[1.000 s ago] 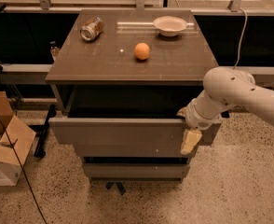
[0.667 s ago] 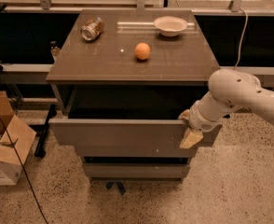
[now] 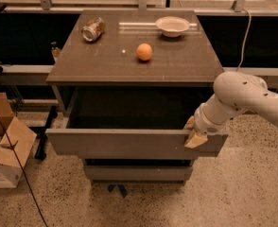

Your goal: Open top drawer

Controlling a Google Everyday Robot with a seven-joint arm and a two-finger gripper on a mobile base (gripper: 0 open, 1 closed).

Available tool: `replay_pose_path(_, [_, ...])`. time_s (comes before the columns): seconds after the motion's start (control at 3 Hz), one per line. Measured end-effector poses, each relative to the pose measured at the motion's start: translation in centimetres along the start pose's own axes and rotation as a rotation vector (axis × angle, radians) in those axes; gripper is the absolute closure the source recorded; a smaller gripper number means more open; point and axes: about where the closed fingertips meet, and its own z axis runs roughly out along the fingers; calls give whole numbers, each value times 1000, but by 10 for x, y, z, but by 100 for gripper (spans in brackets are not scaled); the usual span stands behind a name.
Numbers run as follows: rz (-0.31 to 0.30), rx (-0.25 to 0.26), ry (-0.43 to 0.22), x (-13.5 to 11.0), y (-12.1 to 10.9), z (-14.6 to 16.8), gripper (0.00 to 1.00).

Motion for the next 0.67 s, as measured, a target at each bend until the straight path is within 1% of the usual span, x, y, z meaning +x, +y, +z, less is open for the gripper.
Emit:
replay_pose_path(0.33, [43,12,9,5,24,-4,39])
replay_pose_path(0.67, [43,10,9,5,24,-3,8])
